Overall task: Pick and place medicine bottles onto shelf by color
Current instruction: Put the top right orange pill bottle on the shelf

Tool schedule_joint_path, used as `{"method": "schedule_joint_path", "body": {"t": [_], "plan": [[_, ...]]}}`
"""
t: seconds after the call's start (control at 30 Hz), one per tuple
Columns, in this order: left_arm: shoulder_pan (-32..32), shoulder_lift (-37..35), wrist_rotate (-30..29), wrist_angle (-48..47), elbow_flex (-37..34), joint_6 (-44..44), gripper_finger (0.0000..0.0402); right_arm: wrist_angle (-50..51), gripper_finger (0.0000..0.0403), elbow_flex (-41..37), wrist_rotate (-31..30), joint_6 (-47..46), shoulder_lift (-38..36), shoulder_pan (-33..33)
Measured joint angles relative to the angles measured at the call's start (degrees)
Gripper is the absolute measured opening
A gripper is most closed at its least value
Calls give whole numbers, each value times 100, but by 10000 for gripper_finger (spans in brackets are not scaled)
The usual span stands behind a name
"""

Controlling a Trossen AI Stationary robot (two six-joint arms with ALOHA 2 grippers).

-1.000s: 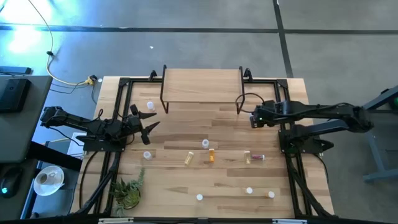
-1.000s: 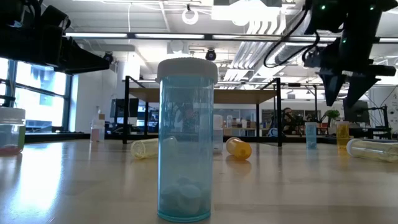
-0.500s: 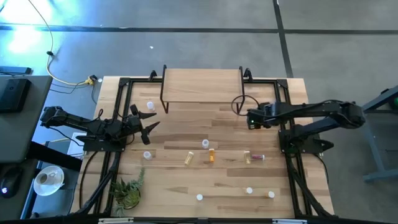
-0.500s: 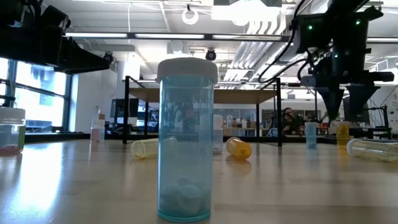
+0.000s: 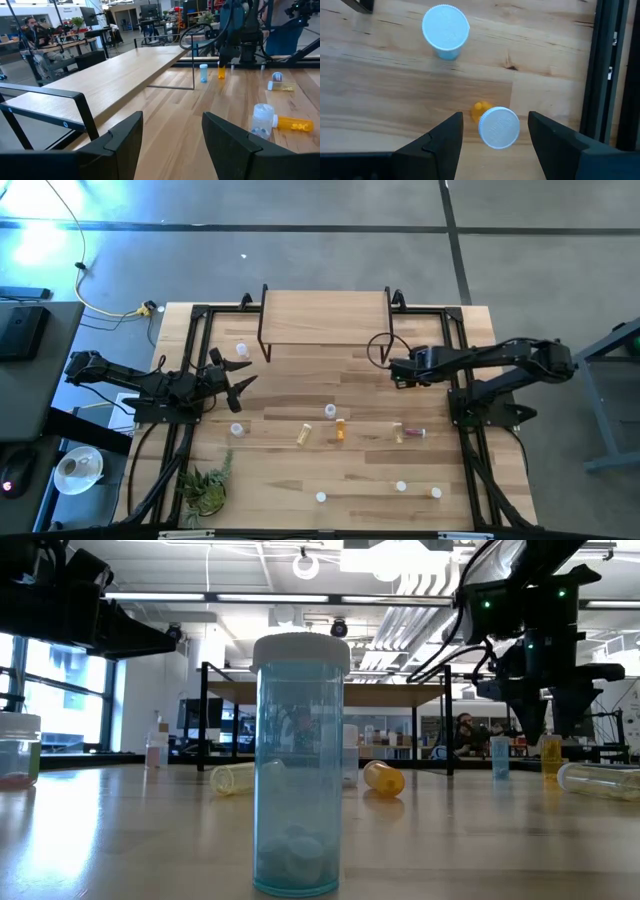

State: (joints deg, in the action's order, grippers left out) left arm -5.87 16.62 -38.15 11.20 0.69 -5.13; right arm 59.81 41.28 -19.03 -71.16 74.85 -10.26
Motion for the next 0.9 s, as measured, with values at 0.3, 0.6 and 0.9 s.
{"method": "schedule_joint_path", "body": {"t": [0.3, 0.6, 0.9], "plan": [[0, 0, 0, -2, 0, 0, 195, -2, 171, 0, 16, -82, 214, 0], [0, 0, 2, -2, -1, 0, 195, 1, 122, 0, -7, -44, 195, 0], [0, 0, 2, -2, 0, 0, 195, 61, 100, 9, 52, 95, 194, 0]]}}
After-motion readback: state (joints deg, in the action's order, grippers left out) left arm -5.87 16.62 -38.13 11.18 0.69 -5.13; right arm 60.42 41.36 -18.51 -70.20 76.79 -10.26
